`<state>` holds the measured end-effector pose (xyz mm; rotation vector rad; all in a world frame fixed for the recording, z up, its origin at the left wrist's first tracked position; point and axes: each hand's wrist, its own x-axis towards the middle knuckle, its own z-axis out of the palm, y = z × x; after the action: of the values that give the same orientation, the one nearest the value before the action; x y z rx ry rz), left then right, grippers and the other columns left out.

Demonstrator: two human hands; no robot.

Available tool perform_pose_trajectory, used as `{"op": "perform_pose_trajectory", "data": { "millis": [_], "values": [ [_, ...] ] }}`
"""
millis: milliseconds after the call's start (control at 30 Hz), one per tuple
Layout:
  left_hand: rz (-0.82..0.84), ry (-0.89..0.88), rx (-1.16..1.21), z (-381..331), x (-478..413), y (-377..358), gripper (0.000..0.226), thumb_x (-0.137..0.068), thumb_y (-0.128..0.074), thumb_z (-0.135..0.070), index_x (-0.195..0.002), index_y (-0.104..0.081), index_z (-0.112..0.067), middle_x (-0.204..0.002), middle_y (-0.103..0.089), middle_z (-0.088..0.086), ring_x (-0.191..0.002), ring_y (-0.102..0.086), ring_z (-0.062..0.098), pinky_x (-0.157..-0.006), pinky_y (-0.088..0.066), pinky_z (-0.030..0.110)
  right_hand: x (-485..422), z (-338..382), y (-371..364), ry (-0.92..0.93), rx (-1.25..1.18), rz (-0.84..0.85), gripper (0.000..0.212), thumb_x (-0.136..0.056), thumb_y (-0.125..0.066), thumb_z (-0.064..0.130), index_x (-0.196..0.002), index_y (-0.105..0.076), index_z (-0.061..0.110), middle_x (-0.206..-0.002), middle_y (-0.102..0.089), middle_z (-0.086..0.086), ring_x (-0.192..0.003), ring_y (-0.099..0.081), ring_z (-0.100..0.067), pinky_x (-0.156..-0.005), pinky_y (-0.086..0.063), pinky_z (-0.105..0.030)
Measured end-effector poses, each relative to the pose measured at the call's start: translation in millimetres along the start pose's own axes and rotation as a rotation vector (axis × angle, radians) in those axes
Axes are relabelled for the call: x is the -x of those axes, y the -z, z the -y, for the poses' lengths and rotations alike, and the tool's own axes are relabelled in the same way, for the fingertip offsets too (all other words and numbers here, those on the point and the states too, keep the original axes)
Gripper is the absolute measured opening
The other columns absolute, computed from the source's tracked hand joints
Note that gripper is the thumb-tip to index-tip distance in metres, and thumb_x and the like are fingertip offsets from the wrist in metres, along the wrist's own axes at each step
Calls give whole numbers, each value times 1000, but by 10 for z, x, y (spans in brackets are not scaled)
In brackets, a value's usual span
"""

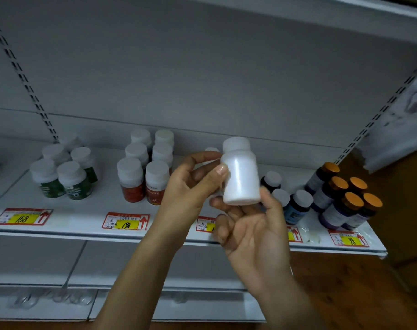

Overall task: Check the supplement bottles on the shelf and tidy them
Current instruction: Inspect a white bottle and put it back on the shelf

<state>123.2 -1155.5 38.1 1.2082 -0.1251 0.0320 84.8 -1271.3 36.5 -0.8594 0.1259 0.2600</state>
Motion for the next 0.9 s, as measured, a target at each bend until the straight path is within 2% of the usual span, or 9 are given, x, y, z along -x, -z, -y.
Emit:
{"op": "perform_pose_trajectory", "data": {
  "millis": [100, 200, 300, 367, 467, 567, 733, 833, 900],
  "values": [
    [52, 73, 79, 86, -25, 69, 38, -79, -67, -26, -114, -61, -12, -101, -72, 5, -96, -65, 18, -88, -53, 29, -22, 33, 27, -86, -251, 50, 54, -89, -40, 49, -95, -62, 0, -62, -55, -11, -34, -37, -13, -38, -28, -22],
    [167, 147, 107, 142, 4, 63, 42, -77, -71, -32, -108, -63, -4, -92, -70, 4, -91, -64, 19, -83, -52, 29, -60, -25, 84, -147, -392, 173, 53, -91, -41, 46, -92, -67, -1, -55, -50, -8, -31, -38, -11, -36, -29, -22],
    [217, 215, 120, 178, 51, 35, 9, -82, -65, -20, -85, -73, -18, -70, -70, 3, -64, -66, 10, -60, -53, 19, -82, -77, 112, -213, -412, 299, 50, -87, -47, 45, -89, -70, 0, -55, -52, -7, -34, -44, -13, -38, -34, -23],
    [156, 212, 113, 191, 41, 17, 10, -77, -68, -24, -82, -72, -16, -70, -69, 5, -61, -63, 13, -55, -50, 17, -119, -78, 118, -244, -317, 194, 54, -88, -45, 50, -80, -70, 2, -50, -48, -6, -30, -39, -11, -36, -30, -20],
    [4, 170, 93, 196, -7, -2, 51, -67, -76, -34, -107, -65, -5, -88, -69, 12, -74, -65, 20, -65, -53, 23, -194, -54, 106, -243, -72, -43, 51, -92, -41, 48, -81, -68, 6, -53, -51, -5, -34, -40, -11, -38, -30, -19],
    [-102, 138, -4, 194, -40, 23, 47, -65, -83, -31, -101, -62, -12, -84, -73, 0, -78, -69, 11, -69, -54, 22, -235, -73, 141, -199, 23, -164, 40, -97, -41, 41, -89, -63, 8, -65, -61, -6, -49, -55, -13, -49, -44, -22],
    [-196, 106, -160, 175, -37, 50, 56, -57, -83, -47, -98, -66, -14, -84, -73, -2, -76, -69, 5, -65, -51, 17, -231, -71, 199, 63, 274, -218, 31, -94, -50, 36, -103, -67, 12, -89, -72, -7, -78, -68, -18, -61, -52, -24],
    [-204, 43, -372, 205, -30, 75, 58, -60, -81, -55, -102, -69, -16, -87, -74, -2, -78, -69, 6, -66, -52, 18, -207, -21, 170, 213, 511, -192, 39, -82, -54, 49, -108, -68, 23, -104, -73, -3, -98, -68, -15, -83, -52, -28],
    [-195, -59, -523, 220, -13, 93, 58, -62, -77, -56, -106, -69, -19, -90, -74, -6, -81, -68, 4, -70, -53, 19, -184, 26, 147, 275, 585, -150, 40, -80, -60, 54, -110, -67, 28, -108, -72, 3, -103, -66, -9, -87, -50, -26]
  ]
}}
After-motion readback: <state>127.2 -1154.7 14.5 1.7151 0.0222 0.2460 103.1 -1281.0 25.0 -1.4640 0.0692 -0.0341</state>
